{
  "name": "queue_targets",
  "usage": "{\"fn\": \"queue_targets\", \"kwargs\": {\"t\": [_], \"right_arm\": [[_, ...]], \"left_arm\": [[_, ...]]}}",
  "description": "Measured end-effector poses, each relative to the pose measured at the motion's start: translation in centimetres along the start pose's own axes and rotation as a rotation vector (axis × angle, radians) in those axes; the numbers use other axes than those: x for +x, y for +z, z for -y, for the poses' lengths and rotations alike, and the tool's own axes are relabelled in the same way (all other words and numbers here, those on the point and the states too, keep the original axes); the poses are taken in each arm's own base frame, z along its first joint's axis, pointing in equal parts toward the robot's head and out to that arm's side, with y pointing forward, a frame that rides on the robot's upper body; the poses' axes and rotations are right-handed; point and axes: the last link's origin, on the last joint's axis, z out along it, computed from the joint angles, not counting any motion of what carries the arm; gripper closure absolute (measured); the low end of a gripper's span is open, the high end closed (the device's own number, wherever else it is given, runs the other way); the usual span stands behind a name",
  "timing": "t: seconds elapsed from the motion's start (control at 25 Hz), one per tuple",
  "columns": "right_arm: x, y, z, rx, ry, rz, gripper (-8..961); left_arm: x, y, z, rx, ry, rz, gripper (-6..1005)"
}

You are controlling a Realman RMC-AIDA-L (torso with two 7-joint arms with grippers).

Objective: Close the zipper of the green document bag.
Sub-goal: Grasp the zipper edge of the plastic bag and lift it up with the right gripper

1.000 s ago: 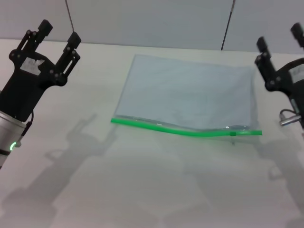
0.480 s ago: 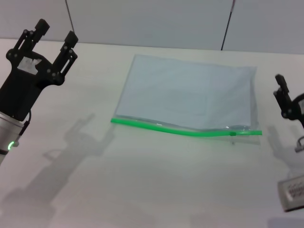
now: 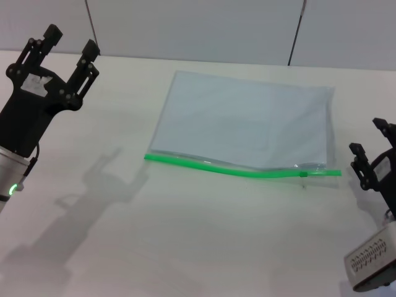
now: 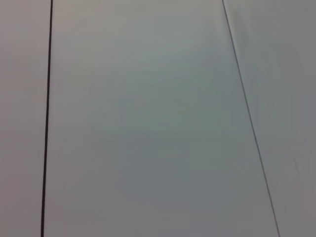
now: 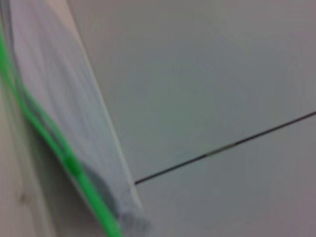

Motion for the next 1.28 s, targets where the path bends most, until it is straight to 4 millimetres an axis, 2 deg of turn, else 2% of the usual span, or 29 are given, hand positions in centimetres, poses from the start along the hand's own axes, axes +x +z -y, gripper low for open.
{"fn": "queue_targets", "kwargs": {"t": [0.28,0.44,0.8,1.28], "right_arm": [[0.4,-0.1,-0.8,-0.056,-0.015,-0.035,273],[-0.5,0.0,-1.7,-0.107,-0.03,-0.024,274],[-2.6,0.7,-2.2,-0.143,-0.044,0.038,274],[-3.8,2.5,-2.1,-0.191,-0.066,0.078,274]], "left_arm": [[0.0,0.0,0.0,-0.001,0.0,-0.001,320],[0.0,0.1,0.0,-0.003,0.0,-0.001,319],[0.0,0.1,-0.1,-0.001,0.001,-0.001,319],[-0.1,0.2,-0.2,-0.006,-0.004,0.004,320]]}}
